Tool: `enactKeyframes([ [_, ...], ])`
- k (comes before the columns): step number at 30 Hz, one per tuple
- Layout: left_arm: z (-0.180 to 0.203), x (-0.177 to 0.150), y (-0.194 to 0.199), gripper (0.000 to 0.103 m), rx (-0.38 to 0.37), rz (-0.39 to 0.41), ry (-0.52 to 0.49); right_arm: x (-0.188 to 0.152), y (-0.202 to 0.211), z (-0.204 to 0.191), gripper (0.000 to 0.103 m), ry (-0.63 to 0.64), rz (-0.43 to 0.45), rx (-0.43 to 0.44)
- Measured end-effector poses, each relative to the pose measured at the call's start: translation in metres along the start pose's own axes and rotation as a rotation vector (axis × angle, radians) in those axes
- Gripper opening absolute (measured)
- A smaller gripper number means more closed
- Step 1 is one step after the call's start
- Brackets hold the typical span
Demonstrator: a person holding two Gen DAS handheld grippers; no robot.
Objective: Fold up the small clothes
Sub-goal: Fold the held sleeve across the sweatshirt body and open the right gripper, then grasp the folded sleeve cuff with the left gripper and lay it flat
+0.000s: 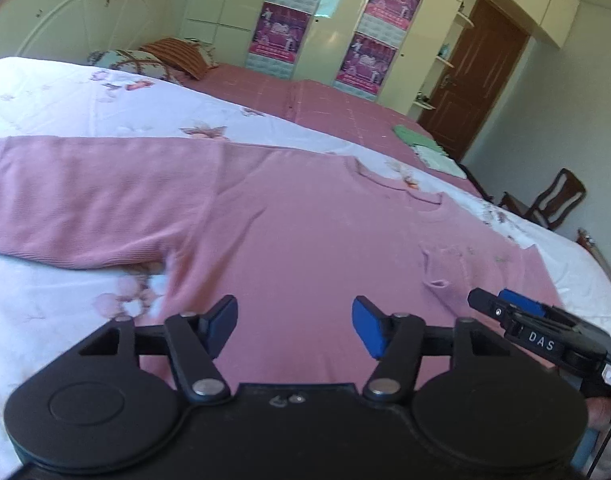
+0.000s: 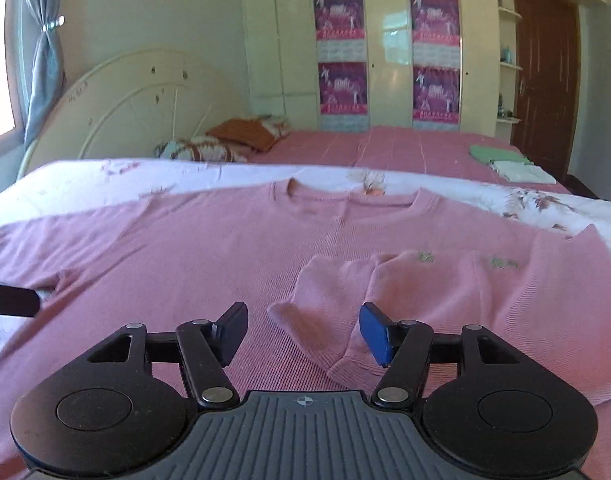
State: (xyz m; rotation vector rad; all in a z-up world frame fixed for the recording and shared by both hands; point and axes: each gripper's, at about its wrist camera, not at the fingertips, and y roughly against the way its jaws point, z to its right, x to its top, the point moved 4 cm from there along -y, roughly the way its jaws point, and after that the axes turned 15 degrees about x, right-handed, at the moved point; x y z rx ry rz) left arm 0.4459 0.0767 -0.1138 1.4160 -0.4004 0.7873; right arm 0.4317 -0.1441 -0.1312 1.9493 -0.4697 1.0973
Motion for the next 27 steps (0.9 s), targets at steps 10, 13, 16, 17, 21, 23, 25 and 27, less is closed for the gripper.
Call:
enactKeyframes([
  [10, 0.136, 0.005, -0.104, 0.058, -0.267, -0.188, -0.035, -0.007, 0.11, 0.101, 0.057, -0.334, 0.105, -0.242],
  [13, 0.159, 0.001, -0.119, 0.034, -0.247, -0.171, -0.08, -0.014, 0.137, 0.118, 0.057, -0.382, 0.123, -0.288],
  [16, 0.168, 0.009, -0.114, 0.007, -0.237, -0.119, -0.104, -0.025, 0.159, 0.131, 0.057, -0.439, 0.14, -0.316],
  [17, 0.167, 0.016, -0.1, 0.007, -0.243, -0.046, -0.107, -0.028, 0.165, 0.134, 0.057, -0.458, 0.146, -0.318],
  [21, 0.144, 0.032, -0.065, 0.007, -0.192, 0.126, -0.134, -0.033, 0.18, 0.142, 0.057, -0.533, 0.193, -0.282],
  [23, 0.127, 0.035, -0.071, 0.007, -0.147, 0.118, -0.136, -0.033, 0.187, 0.148, 0.057, -0.602, 0.231, -0.217],
  [25, 0.114, 0.036, -0.082, 0.007, -0.122, 0.078, -0.12, -0.031, 0.186, 0.156, 0.057, -0.663, 0.264, -0.162],
  [27, 0.105, 0.037, -0.086, 0.007, -0.122, 0.055, -0.109, -0.029, 0.184, 0.163, 0.057, -0.715, 0.285, -0.117],
])
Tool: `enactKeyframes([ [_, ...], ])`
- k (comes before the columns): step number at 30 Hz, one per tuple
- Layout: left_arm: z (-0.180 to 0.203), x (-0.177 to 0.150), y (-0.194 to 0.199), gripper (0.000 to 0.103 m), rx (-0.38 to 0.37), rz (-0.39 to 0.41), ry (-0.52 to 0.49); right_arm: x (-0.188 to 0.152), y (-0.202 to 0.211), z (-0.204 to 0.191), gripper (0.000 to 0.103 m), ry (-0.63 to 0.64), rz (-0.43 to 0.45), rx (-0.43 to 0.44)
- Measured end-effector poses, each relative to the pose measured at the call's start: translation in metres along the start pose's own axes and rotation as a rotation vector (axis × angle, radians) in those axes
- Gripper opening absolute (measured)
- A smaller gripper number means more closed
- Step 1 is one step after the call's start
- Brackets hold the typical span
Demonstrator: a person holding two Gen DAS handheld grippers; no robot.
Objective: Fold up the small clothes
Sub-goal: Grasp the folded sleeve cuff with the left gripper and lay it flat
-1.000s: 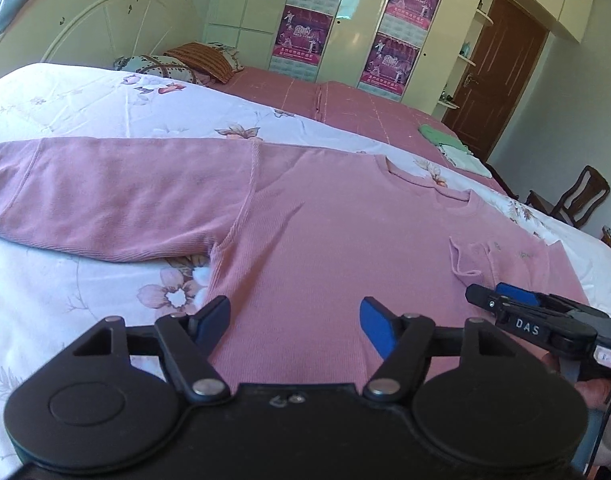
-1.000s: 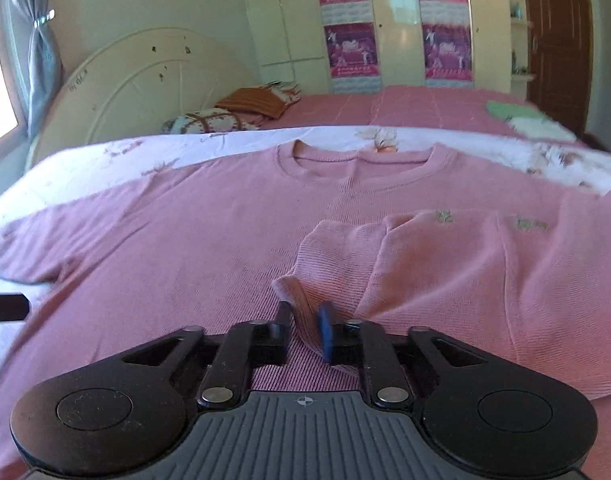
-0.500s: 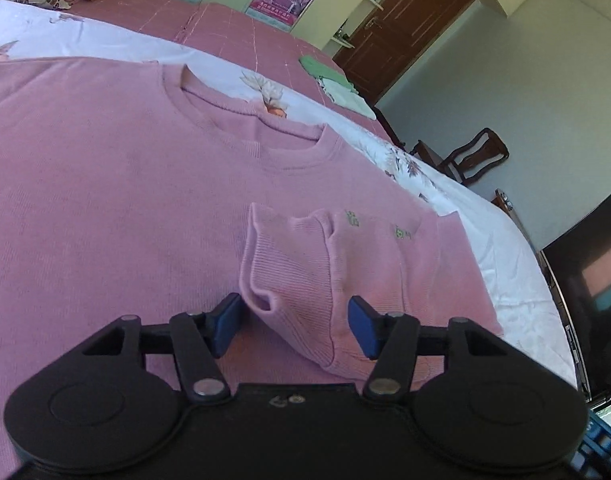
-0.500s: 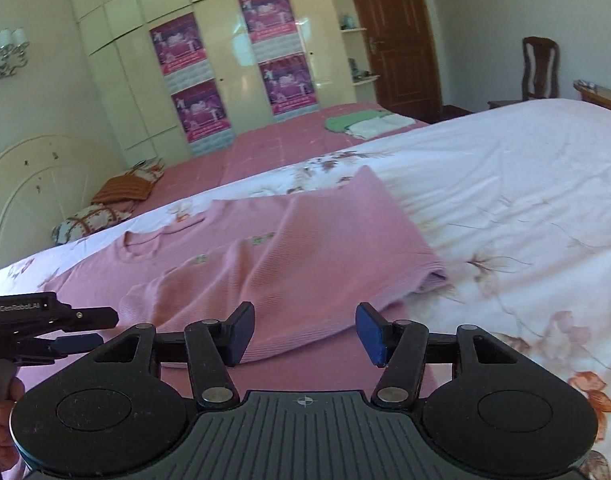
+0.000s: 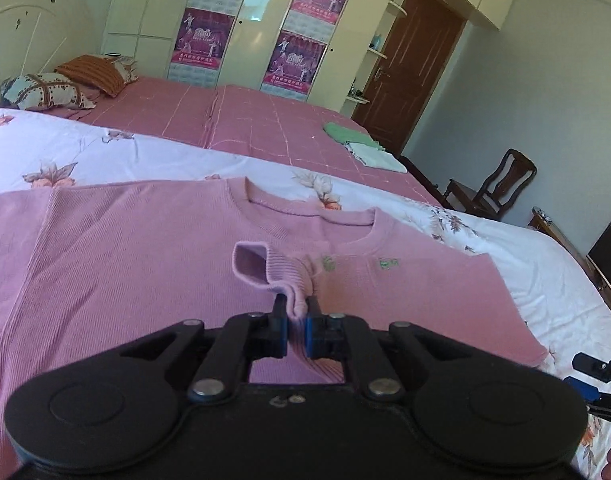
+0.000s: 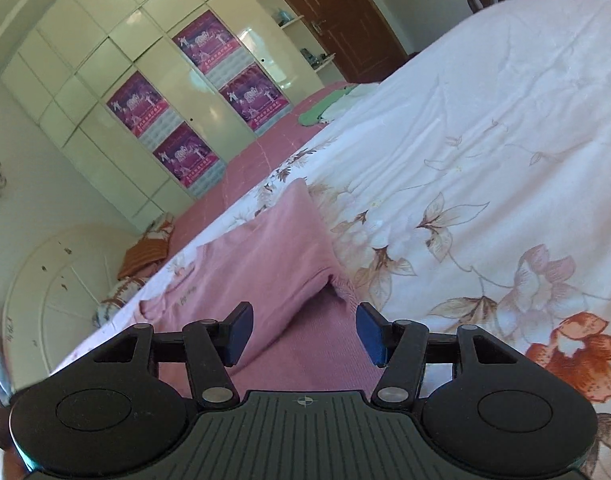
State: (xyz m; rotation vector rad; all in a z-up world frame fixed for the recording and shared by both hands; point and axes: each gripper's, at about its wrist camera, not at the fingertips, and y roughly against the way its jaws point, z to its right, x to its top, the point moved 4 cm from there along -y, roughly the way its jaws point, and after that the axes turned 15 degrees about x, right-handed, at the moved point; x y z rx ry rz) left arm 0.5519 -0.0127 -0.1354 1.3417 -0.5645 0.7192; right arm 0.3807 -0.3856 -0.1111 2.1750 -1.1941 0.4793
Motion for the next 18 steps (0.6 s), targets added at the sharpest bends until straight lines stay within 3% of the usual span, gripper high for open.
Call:
enactKeyframes([
  [7, -0.005, -0.01, 0.0, 0.009, -0.003, -0.032, 0.001, 0.01, -0.03, 0.016, 0.057, -0.187, -0.05, 0.12],
  [12, -0.01, -0.018, -0.011, 0.011, 0.009, -0.071, 0.01, 0.018, -0.042, 0.037, 0.056, -0.279, -0.024, 0.117],
  [14, -0.012, -0.02, -0.014, 0.008, 0.011, -0.077, 0.018, 0.022, -0.042, 0.043, 0.037, -0.289, -0.017, 0.105],
  [15, -0.015, -0.018, -0.009, 0.007, 0.013, -0.045, 0.034, 0.023, -0.042, 0.044, 0.008, -0.278, -0.029, 0.085],
  [18, -0.011, -0.016, -0.007, 0.007, 0.042, -0.021, 0.004, 0.028, -0.03, 0.043, 0.004, -0.219, -0.018, 0.052],
])
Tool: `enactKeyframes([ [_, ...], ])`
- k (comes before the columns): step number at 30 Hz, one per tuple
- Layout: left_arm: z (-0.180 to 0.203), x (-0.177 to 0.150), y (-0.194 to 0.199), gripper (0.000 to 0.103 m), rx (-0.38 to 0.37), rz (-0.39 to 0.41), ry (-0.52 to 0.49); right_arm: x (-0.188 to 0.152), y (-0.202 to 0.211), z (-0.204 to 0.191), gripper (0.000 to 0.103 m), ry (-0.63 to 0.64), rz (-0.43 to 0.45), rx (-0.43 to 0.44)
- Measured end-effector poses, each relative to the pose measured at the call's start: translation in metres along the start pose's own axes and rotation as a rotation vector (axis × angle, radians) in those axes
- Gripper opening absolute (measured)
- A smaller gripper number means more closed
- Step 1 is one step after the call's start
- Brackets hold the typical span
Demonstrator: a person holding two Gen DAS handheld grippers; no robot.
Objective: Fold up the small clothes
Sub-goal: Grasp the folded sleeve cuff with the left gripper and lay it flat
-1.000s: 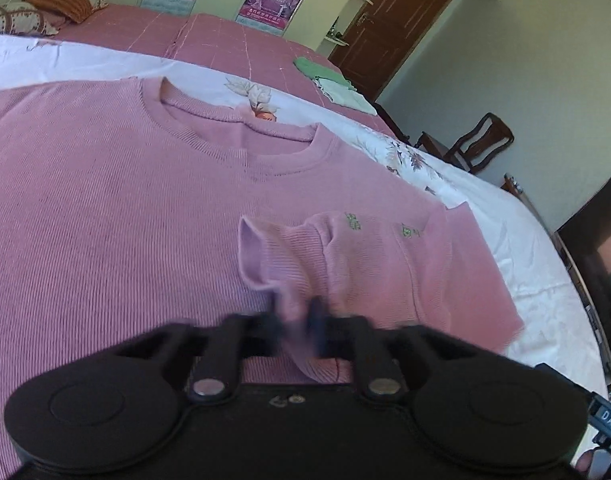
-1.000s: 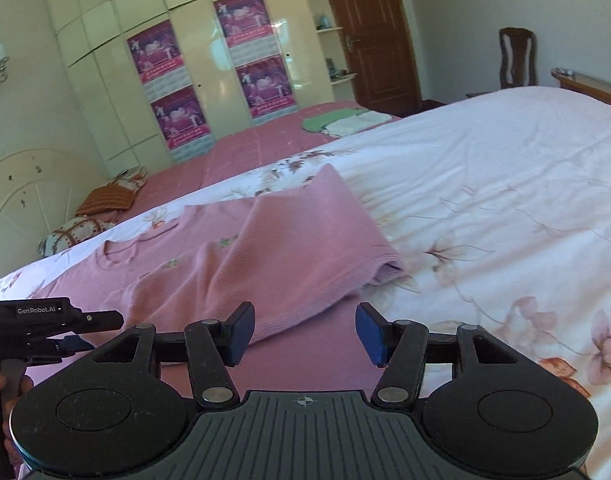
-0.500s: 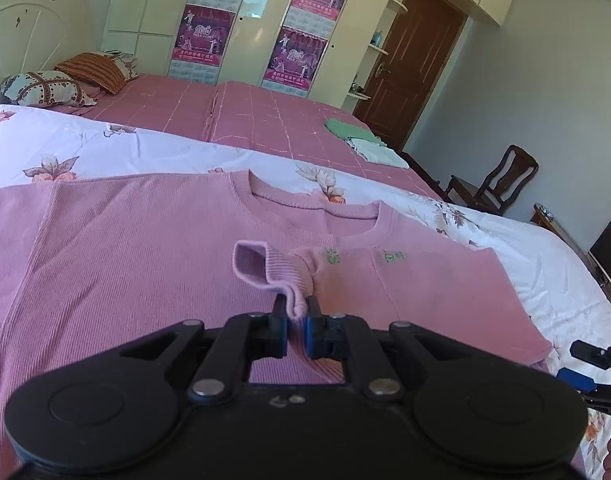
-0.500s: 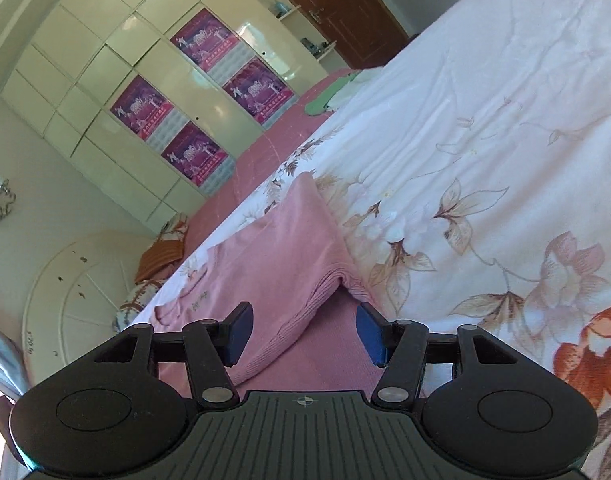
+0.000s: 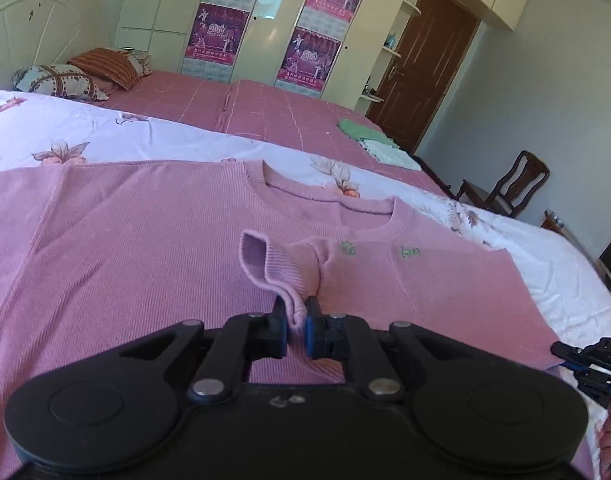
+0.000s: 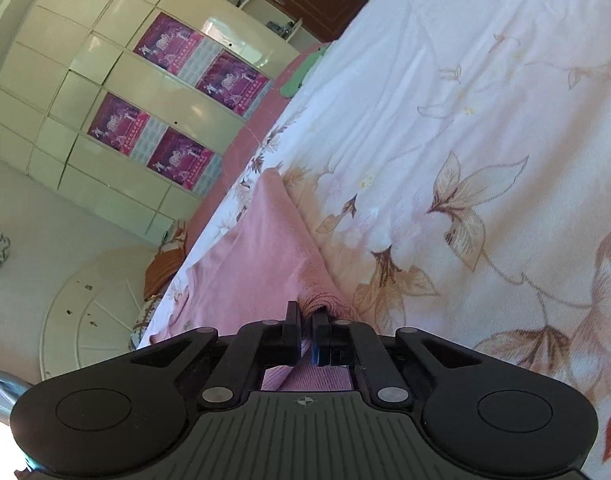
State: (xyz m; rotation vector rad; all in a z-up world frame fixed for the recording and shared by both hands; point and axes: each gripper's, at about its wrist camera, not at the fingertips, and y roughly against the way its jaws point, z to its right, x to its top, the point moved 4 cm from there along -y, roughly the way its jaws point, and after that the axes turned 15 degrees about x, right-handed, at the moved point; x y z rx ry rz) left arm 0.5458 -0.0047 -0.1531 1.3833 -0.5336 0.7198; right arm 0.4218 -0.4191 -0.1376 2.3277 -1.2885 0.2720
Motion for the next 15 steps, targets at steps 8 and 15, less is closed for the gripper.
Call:
enactKeyframes([
  [8, -0.021, 0.0, 0.005, 0.066, 0.042, 0.031, 0.036, -0.006, 0.034, -0.011, 0.026, 0.145, -0.077, -0.033],
  [15, -0.007, 0.014, -0.034, 0.043, 0.017, -0.026, 0.004, 0.025, 0.01, -0.034, 0.034, 0.339, -0.063, -0.021],
])
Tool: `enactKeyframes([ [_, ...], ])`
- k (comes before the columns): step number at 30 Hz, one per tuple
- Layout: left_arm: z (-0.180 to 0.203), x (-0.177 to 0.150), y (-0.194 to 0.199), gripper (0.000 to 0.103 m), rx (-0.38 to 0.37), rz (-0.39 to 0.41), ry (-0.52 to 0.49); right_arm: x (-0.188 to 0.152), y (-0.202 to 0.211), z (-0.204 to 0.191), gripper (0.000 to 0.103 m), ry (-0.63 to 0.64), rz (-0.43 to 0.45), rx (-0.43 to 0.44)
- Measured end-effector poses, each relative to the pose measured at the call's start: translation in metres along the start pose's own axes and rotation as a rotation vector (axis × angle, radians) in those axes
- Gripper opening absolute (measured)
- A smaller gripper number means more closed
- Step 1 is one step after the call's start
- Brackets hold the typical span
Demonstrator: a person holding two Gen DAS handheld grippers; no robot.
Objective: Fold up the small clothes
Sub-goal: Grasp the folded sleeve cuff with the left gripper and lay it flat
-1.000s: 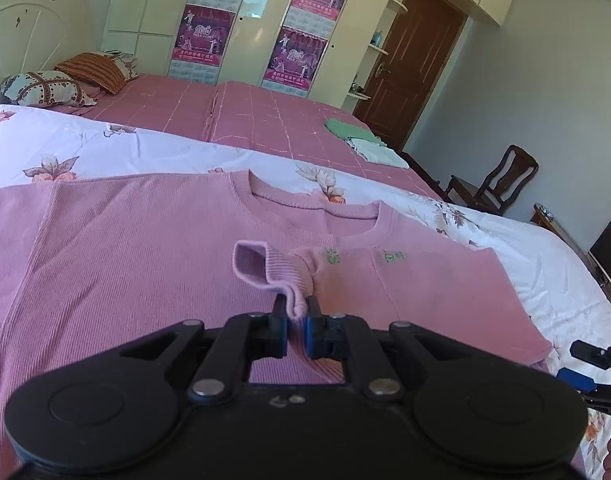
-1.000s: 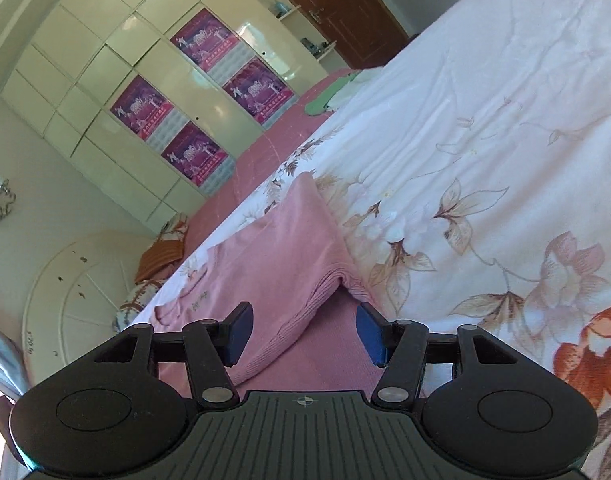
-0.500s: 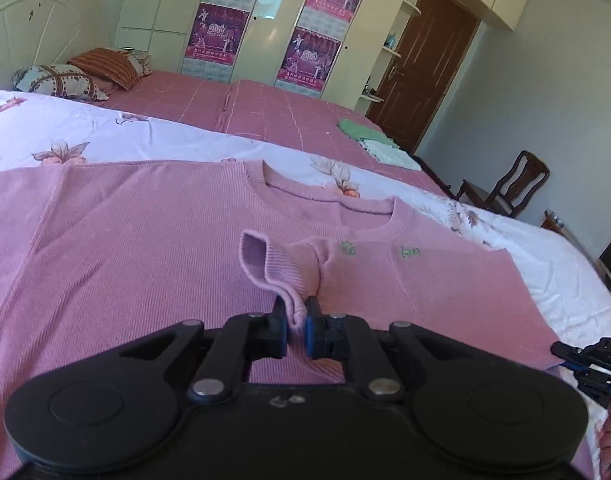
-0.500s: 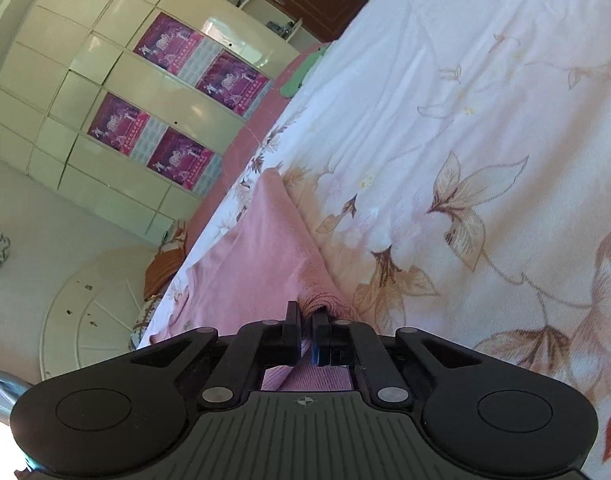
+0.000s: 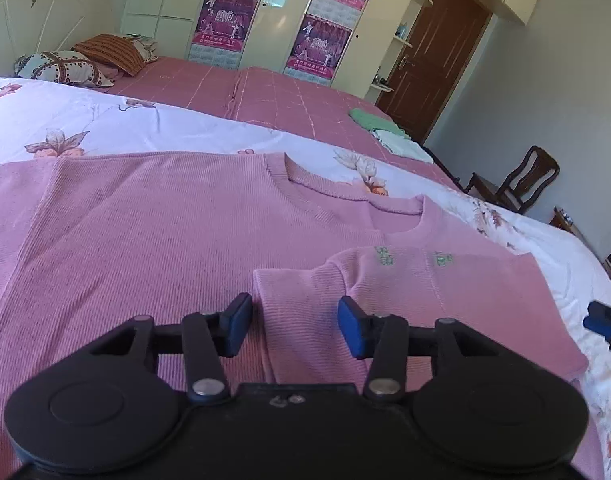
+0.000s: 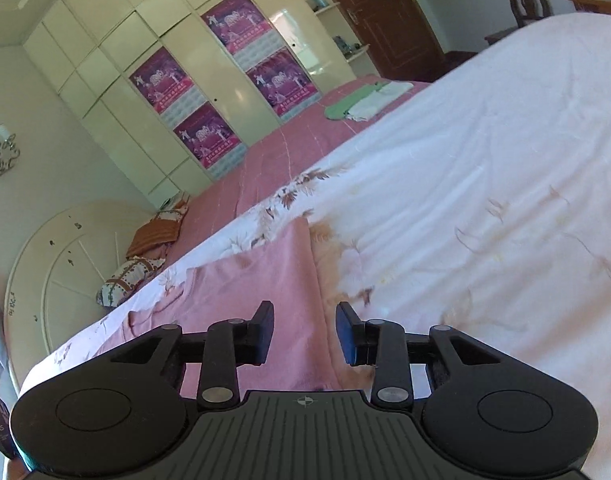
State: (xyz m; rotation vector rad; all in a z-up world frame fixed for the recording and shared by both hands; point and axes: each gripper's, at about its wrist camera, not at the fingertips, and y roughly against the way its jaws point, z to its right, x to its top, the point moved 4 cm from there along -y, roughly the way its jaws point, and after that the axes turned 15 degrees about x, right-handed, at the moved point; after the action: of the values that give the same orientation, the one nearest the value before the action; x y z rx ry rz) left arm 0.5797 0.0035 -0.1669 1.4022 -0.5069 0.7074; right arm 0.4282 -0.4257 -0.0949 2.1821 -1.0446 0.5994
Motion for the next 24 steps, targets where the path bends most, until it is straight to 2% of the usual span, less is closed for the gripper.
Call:
enactKeyframes([
  [2, 0.004, 0.001, -0.003, 0.032, 0.016, 0.009, -0.025, 0.013, -0.027, 0.004, 0.034, 0.021, -0.016, -0.004],
  [3, 0.006, 0.002, -0.004, 0.017, 0.01, 0.008, -0.033, 0.016, -0.041, 0.006, 0.034, 0.028, -0.027, -0.011],
  [4, 0.005, 0.003, -0.005, 0.008, -0.005, 0.001, -0.027, 0.021, -0.055, 0.01, 0.034, 0.035, -0.04, -0.017],
  [7, 0.007, 0.005, -0.006, 0.006, -0.006, 0.003, -0.036, 0.027, -0.088, 0.023, 0.033, 0.043, -0.09, -0.029],
  [8, 0.009, 0.006, -0.005, 0.006, -0.002, 0.014, -0.044, 0.028, -0.095, 0.025, 0.03, 0.048, -0.105, -0.021],
  [9, 0.01, 0.008, -0.002, 0.006, -0.006, 0.039, -0.056, 0.027, -0.101, 0.027, 0.003, 0.057, -0.129, -0.007],
  [11, 0.015, 0.011, 0.001, 0.006, 0.008, 0.075, -0.11, 0.027, -0.103, 0.027, 0.003, 0.107, -0.133, -0.043],
  [14, 0.015, 0.007, -0.012, 0.007, 0.02, 0.029, -0.162, 0.022, -0.102, 0.037, 0.003, 0.126, -0.139, -0.084],
  [15, 0.015, 0.006, -0.01, 0.009, 0.019, 0.04, -0.188, 0.02, -0.102, 0.038, 0.002, 0.133, -0.142, -0.084],
  [16, 0.014, 0.007, -0.006, 0.021, 0.038, 0.047, -0.204, 0.023, -0.101, 0.034, 0.003, 0.148, -0.149, -0.097],
  [18, 0.01, 0.008, 0.013, 0.036, 0.113, 0.107, -0.196, 0.027, -0.089, 0.024, 0.003, 0.177, -0.13, -0.133],
  [19, 0.009, 0.008, 0.027, 0.036, 0.098, 0.14, -0.187, 0.029, -0.075, 0.015, 0.003, 0.206, -0.103, -0.119],
  [21, 0.014, 0.003, 0.047, 0.035, 0.017, 0.15, -0.145, 0.023, -0.05, -0.001, 0.003, 0.282, -0.089, -0.09],
  [24, 0.045, -0.019, 0.056, 0.038, -0.034, 0.14, -0.221, -0.003, -0.02, -0.018, 0.003, 0.364, -0.12, -0.062],
])
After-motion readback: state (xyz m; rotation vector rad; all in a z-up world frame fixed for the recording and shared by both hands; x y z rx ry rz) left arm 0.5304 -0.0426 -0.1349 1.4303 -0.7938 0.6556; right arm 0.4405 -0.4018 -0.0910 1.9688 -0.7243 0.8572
